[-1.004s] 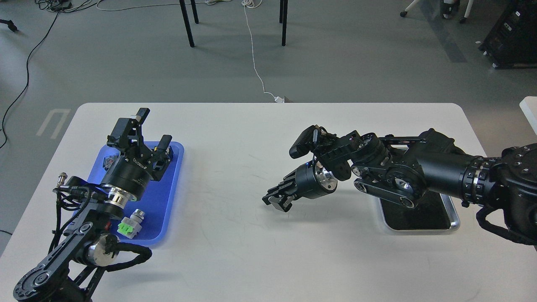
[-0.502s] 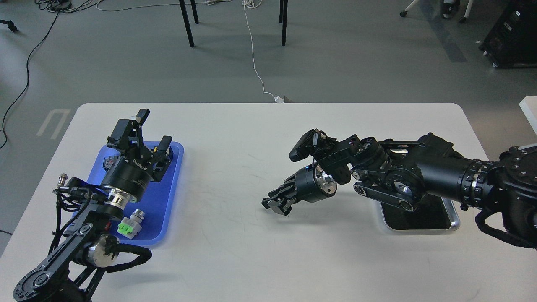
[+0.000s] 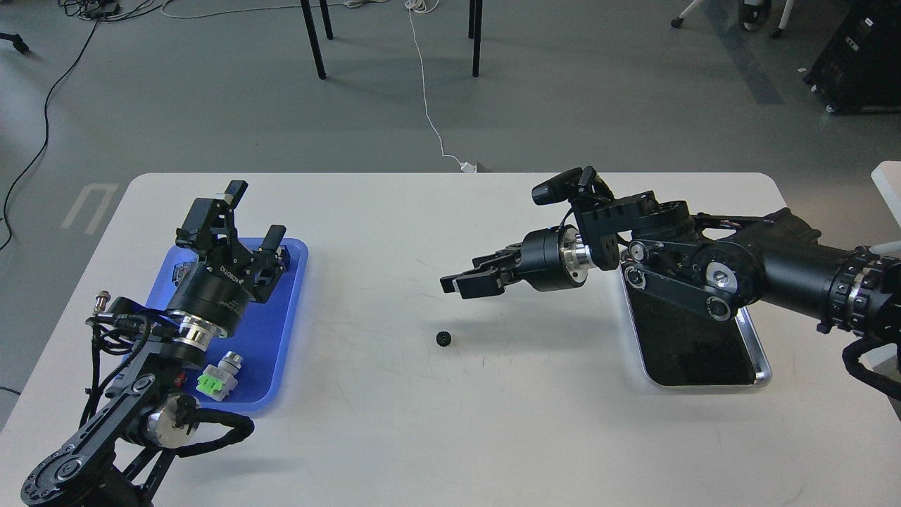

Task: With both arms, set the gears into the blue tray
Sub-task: 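Open the right gripper to drop the gear on the table, then retract, then reach the left gripper toward the black gear on the table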

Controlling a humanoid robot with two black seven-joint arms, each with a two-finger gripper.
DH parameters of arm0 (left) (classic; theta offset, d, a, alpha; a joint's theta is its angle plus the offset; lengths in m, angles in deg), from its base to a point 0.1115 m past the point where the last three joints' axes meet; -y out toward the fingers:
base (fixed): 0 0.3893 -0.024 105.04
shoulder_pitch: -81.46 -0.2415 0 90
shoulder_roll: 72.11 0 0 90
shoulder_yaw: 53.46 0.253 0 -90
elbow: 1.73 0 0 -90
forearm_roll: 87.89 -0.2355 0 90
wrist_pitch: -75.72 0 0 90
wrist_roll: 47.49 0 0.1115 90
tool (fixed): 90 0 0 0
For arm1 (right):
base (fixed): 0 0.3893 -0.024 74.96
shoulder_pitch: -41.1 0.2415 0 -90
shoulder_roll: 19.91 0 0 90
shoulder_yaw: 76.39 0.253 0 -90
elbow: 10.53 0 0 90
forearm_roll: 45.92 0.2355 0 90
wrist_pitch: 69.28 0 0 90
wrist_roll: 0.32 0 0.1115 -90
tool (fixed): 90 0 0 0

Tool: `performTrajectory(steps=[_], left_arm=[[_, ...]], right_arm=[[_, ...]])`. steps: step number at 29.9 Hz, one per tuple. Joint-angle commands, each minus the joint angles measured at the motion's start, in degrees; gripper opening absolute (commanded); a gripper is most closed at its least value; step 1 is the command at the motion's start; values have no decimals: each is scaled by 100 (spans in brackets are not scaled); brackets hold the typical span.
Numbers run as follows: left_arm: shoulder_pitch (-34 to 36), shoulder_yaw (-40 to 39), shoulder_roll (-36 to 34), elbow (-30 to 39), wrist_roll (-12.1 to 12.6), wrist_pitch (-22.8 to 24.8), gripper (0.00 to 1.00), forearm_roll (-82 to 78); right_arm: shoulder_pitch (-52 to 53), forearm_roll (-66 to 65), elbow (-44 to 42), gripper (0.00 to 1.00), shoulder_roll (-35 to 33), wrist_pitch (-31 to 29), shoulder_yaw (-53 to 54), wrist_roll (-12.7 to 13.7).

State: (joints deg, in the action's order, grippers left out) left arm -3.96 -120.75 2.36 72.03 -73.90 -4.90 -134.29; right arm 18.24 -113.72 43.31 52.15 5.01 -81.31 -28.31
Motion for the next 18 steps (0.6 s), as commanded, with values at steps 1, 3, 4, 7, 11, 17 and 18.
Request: performTrajectory(steps=[1, 3, 4, 7, 11, 17, 18], left_arm=[[-1, 14, -73, -2, -159, 2, 98, 0], [-1, 128, -231, -2, -159, 19, 98, -79], [7, 181, -327, 6, -159, 54, 98, -106], [147, 549, -512, 24, -159, 64, 98, -202], [447, 936, -706, 41, -159, 55, 98, -912], [692, 1595, -961, 516, -159, 55, 98, -2801], [832, 1753, -996, 560, -159, 63, 98, -3187]], right_arm=[[-428, 1336, 372, 96, -543, 7, 420, -1], [-911, 2162, 539, 96, -816, 94, 1051, -1], [-1226, 2557, 548, 96, -887, 155, 1368, -1], [-2202, 3429, 557, 96, -896, 401, 2457, -1], [-3362, 3914, 610, 96, -826, 665, 3600, -1], [-4568, 4564, 786, 96, -720, 657, 4648, -1], [-4665, 4704, 794, 97, -720, 657, 4693, -1]])
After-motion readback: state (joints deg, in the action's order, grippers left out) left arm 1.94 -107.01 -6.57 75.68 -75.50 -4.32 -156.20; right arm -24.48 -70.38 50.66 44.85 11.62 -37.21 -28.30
